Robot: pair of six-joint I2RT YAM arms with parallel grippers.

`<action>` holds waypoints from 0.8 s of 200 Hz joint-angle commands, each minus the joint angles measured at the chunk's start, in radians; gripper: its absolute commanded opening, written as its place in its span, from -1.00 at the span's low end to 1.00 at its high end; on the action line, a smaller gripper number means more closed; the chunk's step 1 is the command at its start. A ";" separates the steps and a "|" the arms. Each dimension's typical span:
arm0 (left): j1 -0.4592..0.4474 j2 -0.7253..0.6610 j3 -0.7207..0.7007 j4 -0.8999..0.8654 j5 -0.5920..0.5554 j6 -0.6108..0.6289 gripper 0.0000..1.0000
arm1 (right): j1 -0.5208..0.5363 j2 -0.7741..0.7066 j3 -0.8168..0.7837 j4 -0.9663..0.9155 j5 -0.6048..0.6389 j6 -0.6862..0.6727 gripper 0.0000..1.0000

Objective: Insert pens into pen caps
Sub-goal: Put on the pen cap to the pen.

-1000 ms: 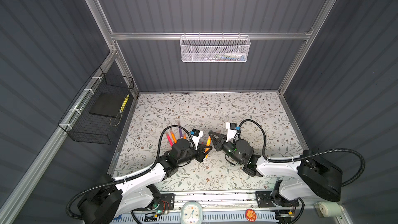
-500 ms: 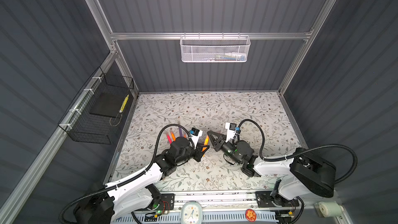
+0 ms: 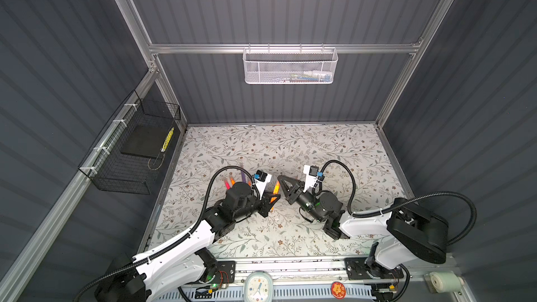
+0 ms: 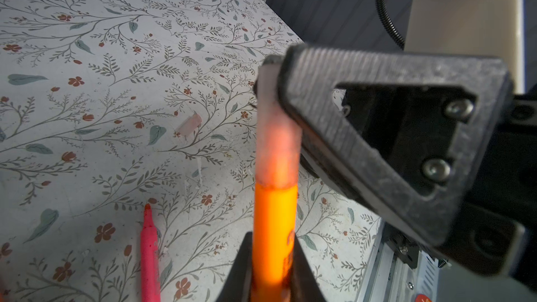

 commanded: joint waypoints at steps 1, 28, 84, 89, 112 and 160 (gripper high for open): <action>0.080 -0.031 0.142 0.263 -0.227 -0.009 -1.00 | 0.128 0.032 -0.045 -0.157 -0.226 -0.021 -1.00; 0.080 -0.030 0.167 0.261 -0.193 0.031 -1.00 | 0.150 0.036 -0.029 -0.180 -0.220 -0.030 -1.00; 0.079 -0.040 0.149 0.289 -0.110 0.070 -1.00 | 0.162 0.004 -0.032 -0.238 -0.149 -0.044 -1.00; 0.079 -0.039 0.147 0.288 -0.111 0.069 -1.00 | 0.161 -0.007 -0.035 -0.245 -0.137 -0.044 -1.00; 0.079 -0.035 0.126 0.279 -0.082 0.064 -1.00 | 0.134 -0.057 -0.055 -0.262 -0.122 -0.035 -1.00; 0.079 0.033 -0.008 0.270 -0.043 0.010 -1.00 | 0.035 -0.221 -0.095 -0.338 -0.094 -0.043 -0.49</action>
